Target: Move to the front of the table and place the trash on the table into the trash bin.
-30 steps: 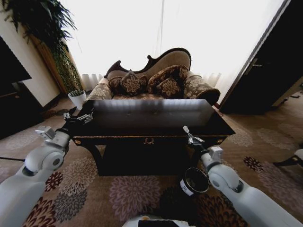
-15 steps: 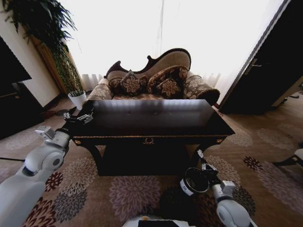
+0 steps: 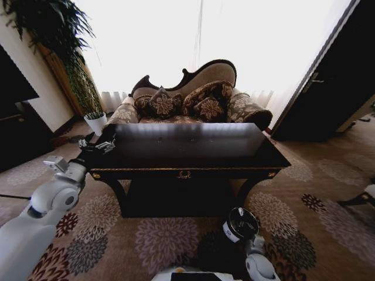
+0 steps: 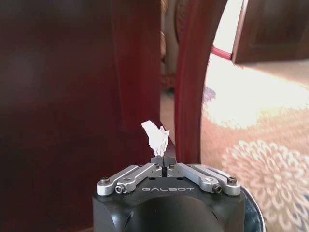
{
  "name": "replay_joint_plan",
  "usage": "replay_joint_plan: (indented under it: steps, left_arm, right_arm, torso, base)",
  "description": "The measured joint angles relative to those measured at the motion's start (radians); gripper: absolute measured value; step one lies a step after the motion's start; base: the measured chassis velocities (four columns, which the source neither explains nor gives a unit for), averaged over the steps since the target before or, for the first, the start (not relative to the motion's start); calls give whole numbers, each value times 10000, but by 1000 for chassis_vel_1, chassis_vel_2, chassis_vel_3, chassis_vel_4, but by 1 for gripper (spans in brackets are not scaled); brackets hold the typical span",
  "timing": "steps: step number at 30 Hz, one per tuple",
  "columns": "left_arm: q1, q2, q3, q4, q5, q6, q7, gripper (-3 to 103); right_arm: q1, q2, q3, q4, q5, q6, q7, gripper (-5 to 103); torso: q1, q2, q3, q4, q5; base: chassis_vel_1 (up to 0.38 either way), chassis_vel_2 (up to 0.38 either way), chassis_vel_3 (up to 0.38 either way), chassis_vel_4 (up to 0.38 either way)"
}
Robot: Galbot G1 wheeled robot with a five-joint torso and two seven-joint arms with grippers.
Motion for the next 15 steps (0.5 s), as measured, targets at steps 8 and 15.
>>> replay_joint_plan:
  steps: [8,15]
  left_arm:
    - [0,0,0,0,0,0,0,100]
    - [0,0,0,0,0,0,0,100]
  right_arm:
    - [1312,-21,-286,-2297,-26,141,0,0]
    - [2695,22,-568,-4066,-299,316,-18,0]
  torso:
    - [0,-1,1,0,1]
    - [0,0,0,2,0]
  base:
    - [0,0,0,0]
    - [0,0,0,0]
